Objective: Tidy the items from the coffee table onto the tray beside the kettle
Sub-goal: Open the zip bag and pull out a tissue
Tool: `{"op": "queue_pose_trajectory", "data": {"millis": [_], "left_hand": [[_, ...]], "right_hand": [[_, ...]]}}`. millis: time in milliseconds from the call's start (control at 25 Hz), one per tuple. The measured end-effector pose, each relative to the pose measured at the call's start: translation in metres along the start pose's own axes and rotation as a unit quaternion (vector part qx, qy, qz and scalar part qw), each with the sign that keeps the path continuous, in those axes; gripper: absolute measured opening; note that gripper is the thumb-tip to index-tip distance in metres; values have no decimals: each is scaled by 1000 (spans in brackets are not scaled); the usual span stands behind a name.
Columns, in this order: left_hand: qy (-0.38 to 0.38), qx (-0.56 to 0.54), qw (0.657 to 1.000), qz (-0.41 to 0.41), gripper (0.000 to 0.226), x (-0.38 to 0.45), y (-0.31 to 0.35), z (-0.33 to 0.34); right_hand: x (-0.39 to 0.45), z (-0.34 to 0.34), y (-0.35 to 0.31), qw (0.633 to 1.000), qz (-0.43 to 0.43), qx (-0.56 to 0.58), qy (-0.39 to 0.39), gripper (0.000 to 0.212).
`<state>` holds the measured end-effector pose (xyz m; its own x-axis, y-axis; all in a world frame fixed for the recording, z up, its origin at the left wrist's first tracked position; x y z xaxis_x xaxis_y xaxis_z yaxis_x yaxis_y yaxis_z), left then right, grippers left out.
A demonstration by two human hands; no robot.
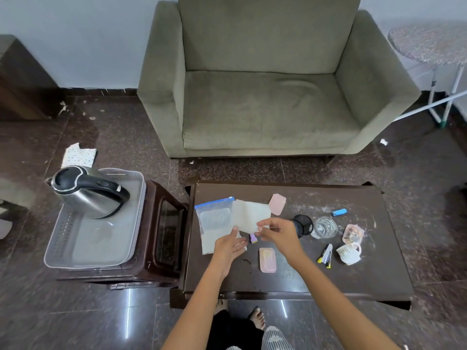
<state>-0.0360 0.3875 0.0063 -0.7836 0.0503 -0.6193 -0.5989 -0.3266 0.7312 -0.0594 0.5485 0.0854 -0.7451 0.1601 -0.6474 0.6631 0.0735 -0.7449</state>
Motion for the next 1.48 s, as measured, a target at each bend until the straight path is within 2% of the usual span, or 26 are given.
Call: {"op": "queue_pose_trajectory", "data": {"millis": [80,120,200,320,400,520,600,640,720,800,920,1160,1280,1400,1480], "left_hand": [[20,-99,995,23,17,-7,5,6],[34,-111,992,42,11,-8,10,5],[51,-83,992,75,8,-10,18,1],[27,-52,995,86,12,-15,24,4],[18,-25,997,74,18,-17,22,4],[16,3,999,40,23,-22,17,7],[-11,-19,999,35,27,-27,18,20],[-27,-41,998,45,27,-31,21,28],[-39,-65,995,71,26,-38,26,34],[-37,-71,993,84,28,-41,29,33],[-41,-80,993,78,33,-45,30,31],[-73,-29,995,54,35,-52,32,34],[-90,-22,995,46,34,-54,35,31],[-88,5,994,72,31,-53,38,27],[-71,18,994,87,24,-54,42,24]], "right_hand": [[-15,4,9,998,23,40,-34,7],[-18,3,15,997,41,48,-35,10],[-20,-4,29,995,85,49,-5,28],[-18,-11,47,983,130,129,12,47],[-17,-15,45,984,93,148,25,36],[-30,-25,18,991,-58,-6,119,9],[-41,-13,3,977,-124,-108,136,13],[-46,-2,0,974,-141,-136,116,15],[-52,18,0,970,-151,-179,60,22],[-57,24,-2,969,-155,-186,42,27],[-57,16,-11,973,-151,-151,93,23],[-51,15,-11,968,-79,-184,151,42],[-49,13,-8,972,-72,-178,135,33],[-52,12,-12,973,-84,-173,127,9],[-51,5,-11,975,-77,-157,138,13]]}}
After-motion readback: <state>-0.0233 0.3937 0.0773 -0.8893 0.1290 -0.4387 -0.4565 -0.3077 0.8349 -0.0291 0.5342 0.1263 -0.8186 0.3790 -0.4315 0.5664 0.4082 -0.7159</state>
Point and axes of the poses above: each hand's wrist, its own x-axis towards the middle knuckle, its own z-axis out of the palm, y = z × x, the point moved 9 cm from there along x, towards the middle knuckle, and after that the axes turned 14 degrees about z, right-handed, at the moved point
